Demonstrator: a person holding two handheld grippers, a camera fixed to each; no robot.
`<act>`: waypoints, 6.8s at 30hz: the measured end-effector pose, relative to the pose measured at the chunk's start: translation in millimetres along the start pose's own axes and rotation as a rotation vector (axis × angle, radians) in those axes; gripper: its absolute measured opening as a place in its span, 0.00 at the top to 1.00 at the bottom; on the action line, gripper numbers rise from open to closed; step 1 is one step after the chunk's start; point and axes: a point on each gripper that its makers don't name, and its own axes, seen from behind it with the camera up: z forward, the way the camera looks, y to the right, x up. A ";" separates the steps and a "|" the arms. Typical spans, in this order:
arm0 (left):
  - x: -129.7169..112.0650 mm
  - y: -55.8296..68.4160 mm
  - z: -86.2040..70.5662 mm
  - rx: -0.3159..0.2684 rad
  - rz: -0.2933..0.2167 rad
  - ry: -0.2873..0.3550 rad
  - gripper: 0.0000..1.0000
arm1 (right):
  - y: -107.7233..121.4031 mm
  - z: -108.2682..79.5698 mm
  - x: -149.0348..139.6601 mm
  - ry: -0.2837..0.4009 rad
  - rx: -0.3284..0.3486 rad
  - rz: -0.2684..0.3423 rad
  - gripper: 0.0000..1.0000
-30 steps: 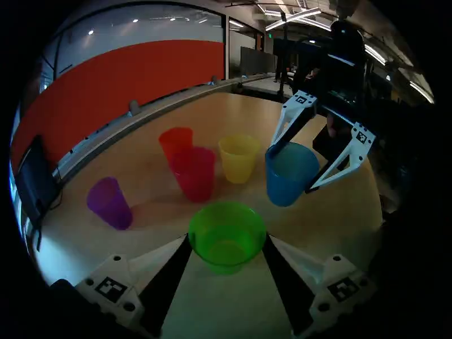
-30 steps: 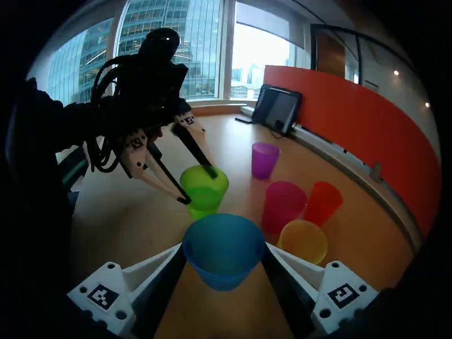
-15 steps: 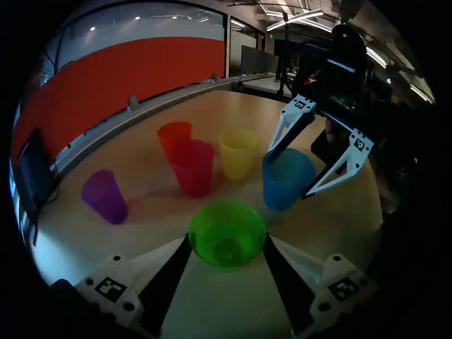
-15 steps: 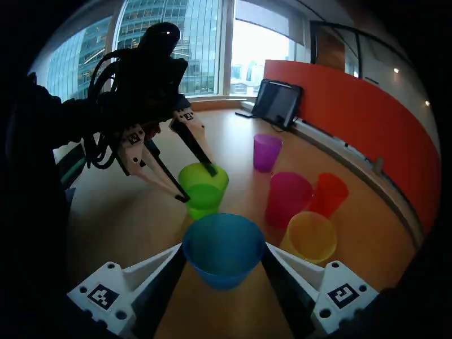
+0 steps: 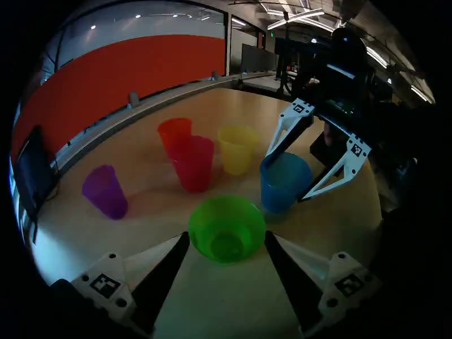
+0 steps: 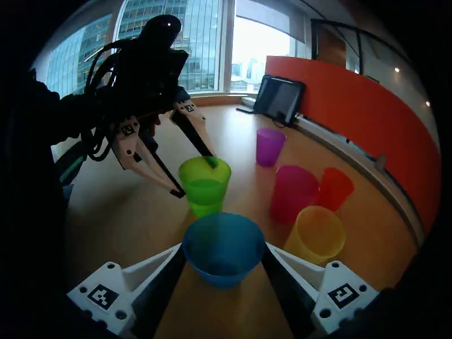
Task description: Pour water
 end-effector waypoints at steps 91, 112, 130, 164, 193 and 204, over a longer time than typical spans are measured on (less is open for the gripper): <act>16.7 -71.8 -204.2 0.826 -0.294 0.615 0.01 | 119.9 -182.3 27.2 0.523 -0.887 0.336 0.00; 5.6 -74.0 -198.6 0.929 -0.298 0.640 0.01 | 121.7 -205.2 13.2 0.610 -1.073 0.350 0.00; -5.1 -85.3 -202.8 1.008 -0.280 0.658 0.01 | 116.7 -203.0 15.6 0.613 -1.057 0.372 0.00; -53.2 -120.0 -213.6 1.020 -0.316 0.672 0.01 | 111.4 -203.2 16.5 0.599 -1.067 0.399 0.00; -59.8 -123.4 -201.9 0.998 -0.334 0.634 0.01 | 112.9 -205.7 20.4 0.605 -1.062 0.351 0.00; -59.8 -123.0 -201.4 0.999 -0.333 0.633 0.01 | 121.8 -194.5 10.3 0.561 -1.066 0.286 0.00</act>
